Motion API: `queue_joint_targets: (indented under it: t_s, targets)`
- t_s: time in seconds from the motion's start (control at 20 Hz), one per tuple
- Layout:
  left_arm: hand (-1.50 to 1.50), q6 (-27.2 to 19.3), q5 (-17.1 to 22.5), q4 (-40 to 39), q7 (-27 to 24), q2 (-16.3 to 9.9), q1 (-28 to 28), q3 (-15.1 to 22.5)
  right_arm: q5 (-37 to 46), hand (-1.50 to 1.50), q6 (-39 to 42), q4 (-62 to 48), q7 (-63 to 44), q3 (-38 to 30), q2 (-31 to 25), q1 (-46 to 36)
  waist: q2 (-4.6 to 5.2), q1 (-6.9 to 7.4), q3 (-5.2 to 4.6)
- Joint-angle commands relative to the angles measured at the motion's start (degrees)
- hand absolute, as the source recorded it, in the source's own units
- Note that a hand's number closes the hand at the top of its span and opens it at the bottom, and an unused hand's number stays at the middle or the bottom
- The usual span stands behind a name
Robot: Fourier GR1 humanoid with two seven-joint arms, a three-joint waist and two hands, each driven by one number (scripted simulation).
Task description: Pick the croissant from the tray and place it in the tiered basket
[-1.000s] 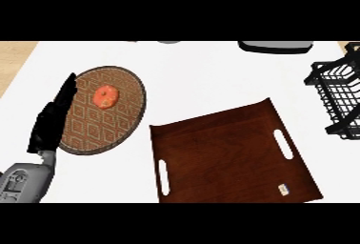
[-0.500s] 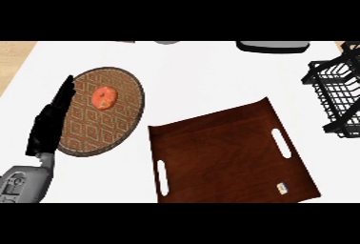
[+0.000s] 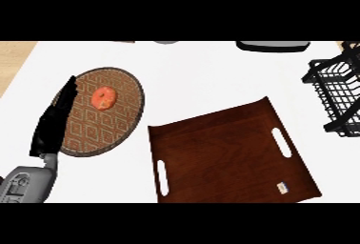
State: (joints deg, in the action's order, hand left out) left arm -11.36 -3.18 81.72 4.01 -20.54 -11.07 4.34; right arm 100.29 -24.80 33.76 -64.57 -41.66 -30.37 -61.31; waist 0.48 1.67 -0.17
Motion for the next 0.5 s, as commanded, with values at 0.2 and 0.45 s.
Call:
queue_joint_targets:
  t_s: [0.2, 0.45]
  targets:
    - [0.0, 0.39, 0.2, -0.93, -1.25, -0.53, 1.51, -1.49, 8.06, -1.5, -1.61, 11.65, -15.44, 1.2, 3.08, -0.98, -0.89, -1.56, 0.04]
    - [0.0, -0.09, -0.74, 1.57, -0.07, -0.42, 4.08, -0.46, 8.74, -1.5, -1.94, 21.97, -18.78, -3.0, 10.27, 0.22, -1.61, -2.04, 0.05]
